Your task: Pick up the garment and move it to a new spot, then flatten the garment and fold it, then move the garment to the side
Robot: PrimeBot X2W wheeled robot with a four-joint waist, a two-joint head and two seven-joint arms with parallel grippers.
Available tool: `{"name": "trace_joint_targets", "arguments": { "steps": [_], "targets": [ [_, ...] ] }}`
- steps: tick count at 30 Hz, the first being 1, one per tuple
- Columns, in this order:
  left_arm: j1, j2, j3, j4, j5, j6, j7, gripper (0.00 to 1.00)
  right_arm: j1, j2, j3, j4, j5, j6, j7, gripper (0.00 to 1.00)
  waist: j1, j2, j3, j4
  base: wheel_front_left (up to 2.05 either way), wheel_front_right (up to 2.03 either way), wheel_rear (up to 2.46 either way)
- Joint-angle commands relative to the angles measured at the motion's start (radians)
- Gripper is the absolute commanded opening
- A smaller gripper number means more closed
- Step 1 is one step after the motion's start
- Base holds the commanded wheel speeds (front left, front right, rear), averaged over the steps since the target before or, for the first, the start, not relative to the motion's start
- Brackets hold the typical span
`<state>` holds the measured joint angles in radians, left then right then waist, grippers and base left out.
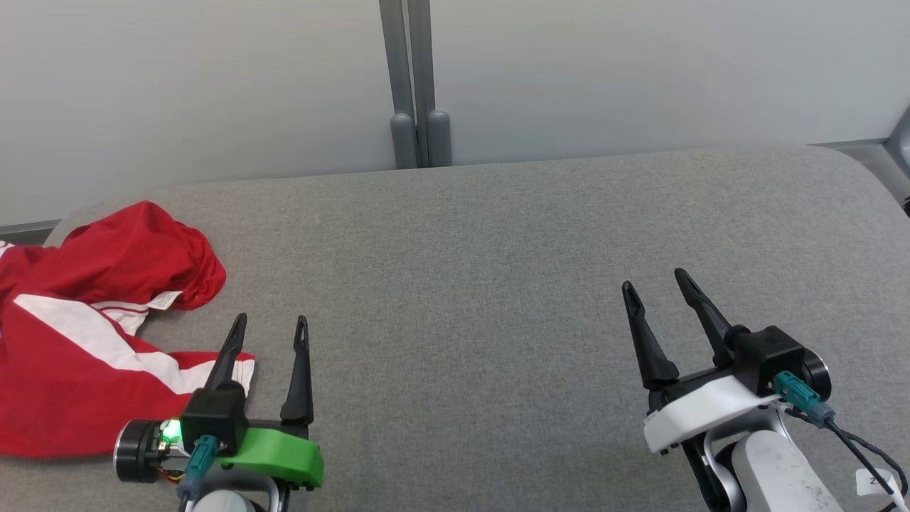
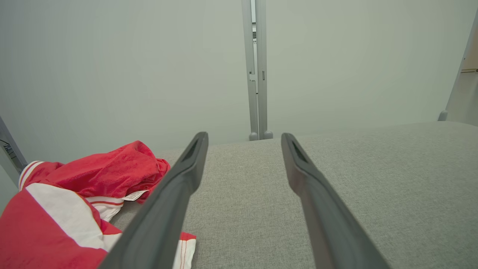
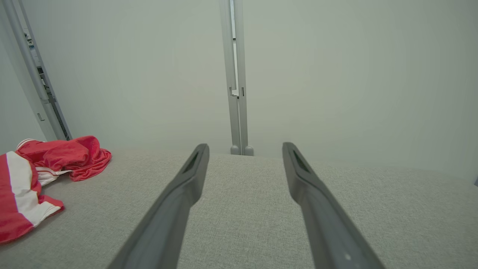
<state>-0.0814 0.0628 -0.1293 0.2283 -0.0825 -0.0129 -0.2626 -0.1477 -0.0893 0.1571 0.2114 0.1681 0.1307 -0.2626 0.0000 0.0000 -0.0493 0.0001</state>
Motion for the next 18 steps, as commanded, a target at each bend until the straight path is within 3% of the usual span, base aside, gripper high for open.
{"name": "trace_joint_targets", "arguments": {
  "steps": [1,18],
  "targets": [
    [-0.009,0.0,0.005,0.0,-0.008,-0.002,-0.003,1.0,-0.007,-0.002,0.0,0.002,0.002,0.0,-0.003,1.0,0.0,0.0,0.0,0.0,0.0,0.0,0.0],
    [-0.015,-0.007,0.012,0.017,-0.023,-0.013,-0.003,1.0,0.0,0.005,-0.003,-0.002,0.009,0.0,-0.003,1.0,0.0,0.0,0.004,0.007,0.0,0.0,0.0]
  ]
}}
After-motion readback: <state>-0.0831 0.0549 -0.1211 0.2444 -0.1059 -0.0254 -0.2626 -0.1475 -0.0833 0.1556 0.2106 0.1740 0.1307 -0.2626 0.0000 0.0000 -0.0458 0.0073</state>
